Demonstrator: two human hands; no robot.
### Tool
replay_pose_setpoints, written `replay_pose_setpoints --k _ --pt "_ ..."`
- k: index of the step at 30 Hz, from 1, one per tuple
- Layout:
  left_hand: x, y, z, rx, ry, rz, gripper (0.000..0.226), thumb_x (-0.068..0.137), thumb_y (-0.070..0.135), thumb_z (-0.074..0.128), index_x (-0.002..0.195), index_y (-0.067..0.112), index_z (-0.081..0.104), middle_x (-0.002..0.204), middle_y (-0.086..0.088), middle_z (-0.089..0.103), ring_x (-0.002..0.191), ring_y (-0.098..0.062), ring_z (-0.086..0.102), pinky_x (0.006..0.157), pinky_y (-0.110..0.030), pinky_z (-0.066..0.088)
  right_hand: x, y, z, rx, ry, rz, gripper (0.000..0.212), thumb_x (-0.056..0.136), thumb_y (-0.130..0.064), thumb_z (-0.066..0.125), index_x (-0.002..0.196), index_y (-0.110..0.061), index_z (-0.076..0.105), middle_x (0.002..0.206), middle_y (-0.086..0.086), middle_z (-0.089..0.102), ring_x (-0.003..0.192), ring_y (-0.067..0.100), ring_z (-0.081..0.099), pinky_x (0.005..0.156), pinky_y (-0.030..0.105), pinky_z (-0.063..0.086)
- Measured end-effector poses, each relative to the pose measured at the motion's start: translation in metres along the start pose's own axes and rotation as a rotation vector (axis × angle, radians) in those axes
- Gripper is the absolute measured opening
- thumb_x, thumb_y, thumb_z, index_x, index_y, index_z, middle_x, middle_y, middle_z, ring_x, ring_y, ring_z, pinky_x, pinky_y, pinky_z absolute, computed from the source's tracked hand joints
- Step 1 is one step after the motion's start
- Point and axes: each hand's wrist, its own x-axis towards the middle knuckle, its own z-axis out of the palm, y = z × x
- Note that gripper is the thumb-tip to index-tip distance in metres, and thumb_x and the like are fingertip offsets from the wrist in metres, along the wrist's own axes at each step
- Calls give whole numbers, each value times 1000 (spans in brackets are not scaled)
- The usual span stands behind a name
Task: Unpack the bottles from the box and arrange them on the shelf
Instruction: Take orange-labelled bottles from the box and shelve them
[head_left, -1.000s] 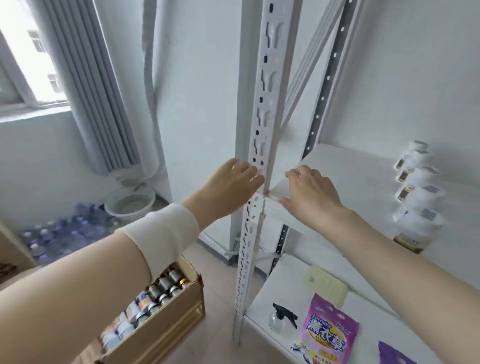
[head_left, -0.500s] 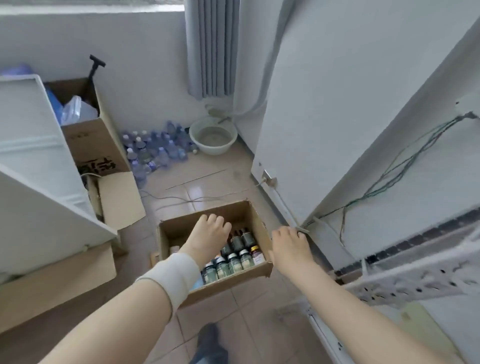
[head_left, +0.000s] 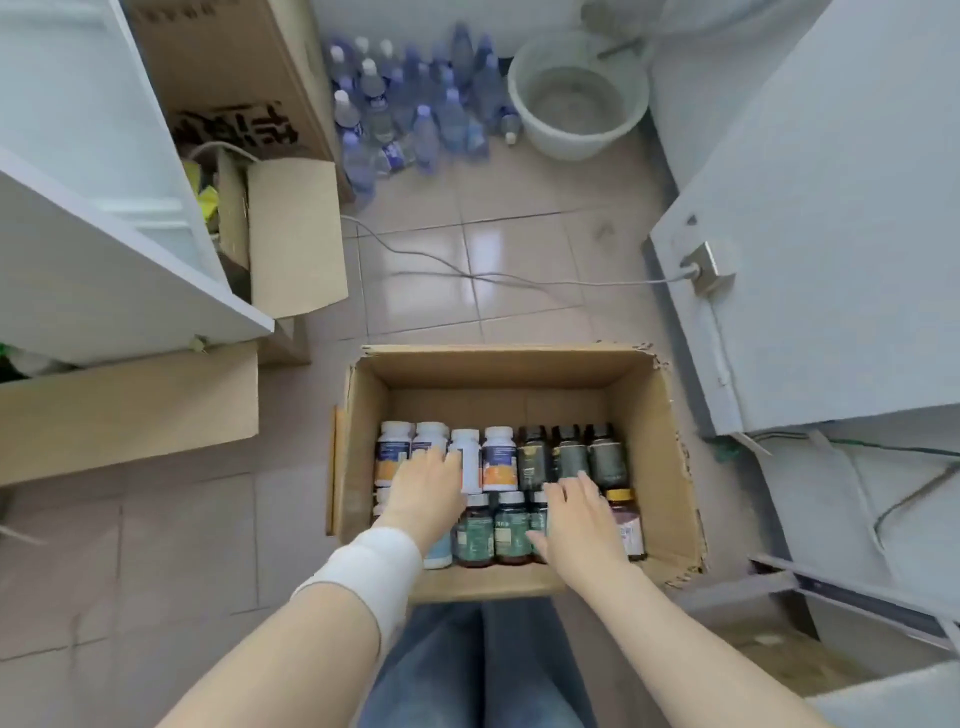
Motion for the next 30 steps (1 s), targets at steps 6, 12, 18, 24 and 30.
replay_pose_setpoints --k 6,12,18,24,30 --pt "77 -28 35 -65 13 -12 56 96 42 40 144 16 29 144 -6 40 137 -26 30 111 -36 24 111 1 11 -42 66 -168 75 86 -49 55 144 -11 26 149 10 31 144 29 12 114 36 19" --pt "110 -32 29 -208 -187 43 47 94 46 44 135 23 45 139 -4 49 134 -26 33 109 -41 23 162 0 3 -74 -180 -236 70 78 -57 61 127 -10 44 128 14 54 123 34 41 95 39 37" --pt "107 -44 21 -529 -82 74 43 84 41 64 121 20 60 120 0 62 120 -22 45 95 -31 38 154 13 -2 309 -72 -224 67 67 -41 79 124 -19 51 124 2 59 118 29 43 91 35 36" --pt "50 -33 -16 -1078 118 8 31 82 22 70 111 23 61 113 2 61 102 -9 60 88 -22 48 92 29 -27 890 129 -82 59 64 -21 84 107 -29 44 117 0 54 99 14 58 83 30 49" --pt "-25 -4 -59 -1591 143 -149 19 93 26 54 111 23 60 99 8 64 89 -7 61 70 -17 54 -5 30 -58 1453 111 131 49 79 -6 70 116 -21 42 102 -7 54 88 5 54 68 19 42"
